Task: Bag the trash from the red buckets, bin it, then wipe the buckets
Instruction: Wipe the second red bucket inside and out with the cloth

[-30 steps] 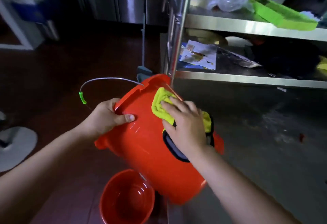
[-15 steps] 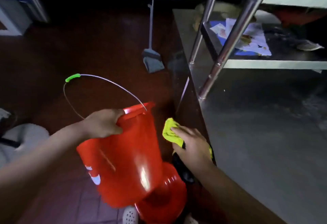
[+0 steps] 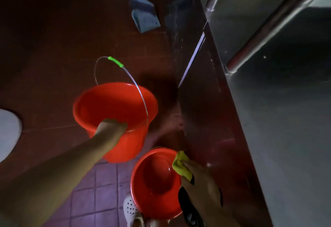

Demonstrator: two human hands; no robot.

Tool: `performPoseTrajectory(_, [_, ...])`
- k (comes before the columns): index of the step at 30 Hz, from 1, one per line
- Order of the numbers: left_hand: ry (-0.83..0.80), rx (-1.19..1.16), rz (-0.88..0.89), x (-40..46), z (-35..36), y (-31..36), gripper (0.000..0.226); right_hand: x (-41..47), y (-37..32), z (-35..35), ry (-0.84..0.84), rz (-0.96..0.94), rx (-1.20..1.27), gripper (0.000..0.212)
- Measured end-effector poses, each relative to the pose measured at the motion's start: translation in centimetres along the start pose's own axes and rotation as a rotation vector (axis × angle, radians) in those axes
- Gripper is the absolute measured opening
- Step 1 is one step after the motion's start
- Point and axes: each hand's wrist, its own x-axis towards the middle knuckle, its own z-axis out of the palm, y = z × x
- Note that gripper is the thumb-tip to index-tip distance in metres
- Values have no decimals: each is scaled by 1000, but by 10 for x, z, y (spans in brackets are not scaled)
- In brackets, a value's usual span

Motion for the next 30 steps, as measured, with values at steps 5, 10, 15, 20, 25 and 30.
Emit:
performPoseTrajectory(5, [-54,-10,87,56,66,26,26,71,34,50,36,80,106,47])
performPoseTrajectory(10, [11,217,211,100,140,40,40,126,72,101,22,95,135,47])
performPoseTrajectory(15, [-61,238,152,111,223,23,46,143,96,144,7,108,138,45])
performPoseTrajectory(20, [-138,237,81,100,275,16,44,145,111,174,-30,164,91,48])
performPoseTrajectory(25, [-145,310,52,91,295,14,40,145,117,184,-35,170,92,47])
performPoseTrajectory(30, [182,114,79,60,271,24,36,137,111,177,-36,184,99,45])
